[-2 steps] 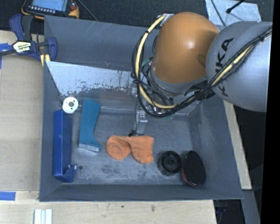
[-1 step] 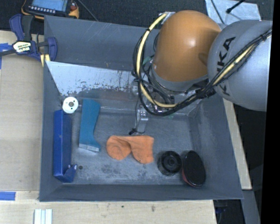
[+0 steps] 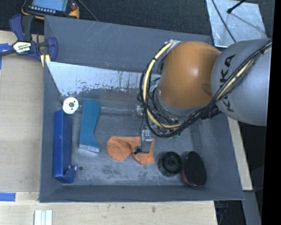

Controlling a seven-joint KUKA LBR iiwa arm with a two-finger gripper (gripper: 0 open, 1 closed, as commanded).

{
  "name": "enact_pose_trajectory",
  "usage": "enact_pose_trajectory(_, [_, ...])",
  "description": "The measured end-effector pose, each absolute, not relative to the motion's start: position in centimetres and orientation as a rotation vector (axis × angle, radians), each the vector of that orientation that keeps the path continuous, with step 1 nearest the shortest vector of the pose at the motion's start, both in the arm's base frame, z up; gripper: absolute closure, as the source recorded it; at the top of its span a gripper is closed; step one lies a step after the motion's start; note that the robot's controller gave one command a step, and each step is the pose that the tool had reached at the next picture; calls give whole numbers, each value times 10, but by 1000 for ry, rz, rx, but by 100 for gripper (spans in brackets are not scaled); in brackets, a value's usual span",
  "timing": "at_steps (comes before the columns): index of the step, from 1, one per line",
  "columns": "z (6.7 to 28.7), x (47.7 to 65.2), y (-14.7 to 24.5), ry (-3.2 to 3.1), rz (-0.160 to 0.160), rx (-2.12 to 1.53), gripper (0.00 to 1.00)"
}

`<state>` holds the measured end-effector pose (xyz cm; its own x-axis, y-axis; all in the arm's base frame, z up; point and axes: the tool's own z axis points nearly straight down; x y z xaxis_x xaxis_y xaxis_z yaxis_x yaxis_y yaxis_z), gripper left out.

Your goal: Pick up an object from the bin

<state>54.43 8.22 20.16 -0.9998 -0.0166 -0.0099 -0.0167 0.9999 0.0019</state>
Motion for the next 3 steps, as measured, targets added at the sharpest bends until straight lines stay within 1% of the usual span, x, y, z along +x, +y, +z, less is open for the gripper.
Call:
enact_pose_trajectory(1, [169, 496, 75, 3141, 0, -8, 0])
enact_pose_trajectory(2, [121, 516, 61, 3131, 3, 148, 0])
enact_pose_trajectory(3, [82, 600, 41, 3136, 0, 105, 100])
